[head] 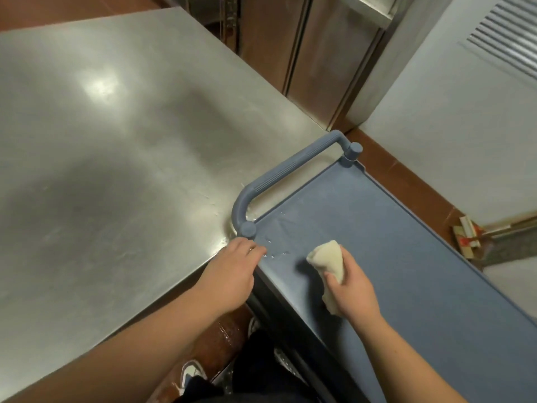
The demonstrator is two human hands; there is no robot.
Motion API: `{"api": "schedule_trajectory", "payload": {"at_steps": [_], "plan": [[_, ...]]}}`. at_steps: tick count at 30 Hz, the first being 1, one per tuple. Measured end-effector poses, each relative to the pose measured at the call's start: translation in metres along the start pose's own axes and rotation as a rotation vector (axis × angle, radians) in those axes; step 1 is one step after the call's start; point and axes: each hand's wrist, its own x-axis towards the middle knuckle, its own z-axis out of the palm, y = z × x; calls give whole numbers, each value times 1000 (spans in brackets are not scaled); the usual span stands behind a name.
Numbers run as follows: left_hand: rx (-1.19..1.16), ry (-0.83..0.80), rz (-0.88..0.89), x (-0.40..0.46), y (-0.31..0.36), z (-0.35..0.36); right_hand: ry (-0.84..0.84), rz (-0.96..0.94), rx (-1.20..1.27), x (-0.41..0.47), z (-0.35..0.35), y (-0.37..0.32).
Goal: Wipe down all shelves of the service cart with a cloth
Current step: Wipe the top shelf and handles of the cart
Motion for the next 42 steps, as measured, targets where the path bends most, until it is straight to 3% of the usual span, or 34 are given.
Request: {"api": "schedule_trajectory", "payload": {"at_steps": [12, 19, 25, 42], "plan": [[367, -53, 363, 173, -22, -32, 24, -95, -155, 205, -38, 15], [456, -64, 350, 243, -22, -29, 93, -162, -307, 290, -36, -9], [384, -72, 292, 234, -33, -26, 25, -203, -462, 288, -6, -21], [302, -76, 286, 116, -82, -54, -202, -338, -397, 152, 66, -74]]}}
